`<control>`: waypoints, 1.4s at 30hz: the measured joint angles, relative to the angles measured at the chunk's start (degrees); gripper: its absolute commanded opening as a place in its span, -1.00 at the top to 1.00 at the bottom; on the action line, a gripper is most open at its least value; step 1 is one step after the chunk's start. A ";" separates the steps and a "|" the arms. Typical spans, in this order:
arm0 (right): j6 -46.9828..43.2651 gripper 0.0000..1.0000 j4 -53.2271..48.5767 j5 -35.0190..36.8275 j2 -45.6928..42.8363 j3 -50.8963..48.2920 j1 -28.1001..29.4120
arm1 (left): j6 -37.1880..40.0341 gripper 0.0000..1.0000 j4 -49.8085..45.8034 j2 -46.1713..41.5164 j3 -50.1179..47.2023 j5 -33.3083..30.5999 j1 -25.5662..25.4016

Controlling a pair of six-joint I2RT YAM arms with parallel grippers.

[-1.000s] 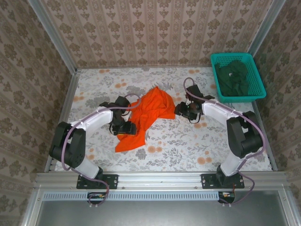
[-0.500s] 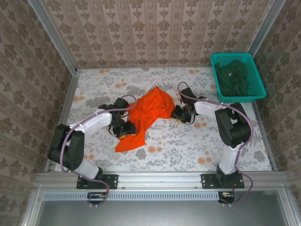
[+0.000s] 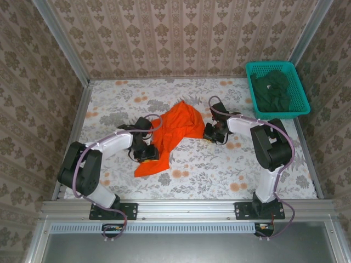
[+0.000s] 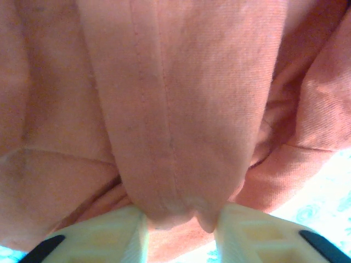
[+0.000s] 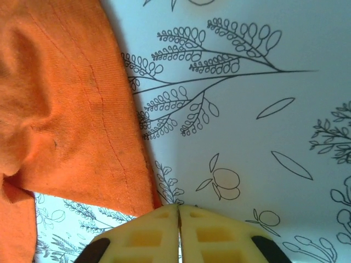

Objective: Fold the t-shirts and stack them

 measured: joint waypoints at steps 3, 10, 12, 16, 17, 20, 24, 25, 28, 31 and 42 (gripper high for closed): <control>-0.81 0.90 -0.07 0.00 0.00 0.07 0.00 | 1.36 0.70 0.15 0.72 0.17 -0.24 0.07; -1.03 1.00 0.02 0.02 -0.02 0.07 0.00 | 4.28 0.98 -2.14 1.25 4.07 -1.60 0.81; -1.03 1.00 0.07 0.02 -0.04 0.07 0.00 | 5.18 1.00 -2.95 1.07 6.01 -2.89 0.85; -0.98 1.00 0.31 0.07 -0.13 -0.02 0.02 | 6.47 1.00 -3.96 -0.90 8.68 -5.31 0.85; -0.96 0.92 0.55 0.07 -0.26 -0.24 0.04 | 6.69 1.00 -4.24 -1.70 9.05 -5.90 0.85; -0.42 0.72 2.60 0.24 -1.16 -1.81 0.15 | 7.19 1.00 -4.68 -4.13 9.42 -7.65 0.85; 0.92 0.50 6.34 0.11 -2.43 -4.00 0.50 | 7.72 1.00 -5.09 -6.82 9.42 -10.03 0.85; 1.07 0.47 7.02 0.17 -2.64 -4.37 0.63 | 7.80 1.00 -5.07 -7.39 9.42 -10.67 0.85; 1.95 0.45 8.11 0.13 -2.84 -4.85 0.74 | 8.33 1.00 -5.07 -8.68 9.42 -11.76 0.96; 2.84 0.50 8.63 0.04 -2.86 -5.05 0.74 | 8.59 1.00 -5.07 -9.11 9.44 -12.37 1.18; 5.44 0.43 17.29 -0.20 -7.76 -12.66 0.59 | 9.94 1.00 -5.53 -9.11 10.16 -13.42 1.18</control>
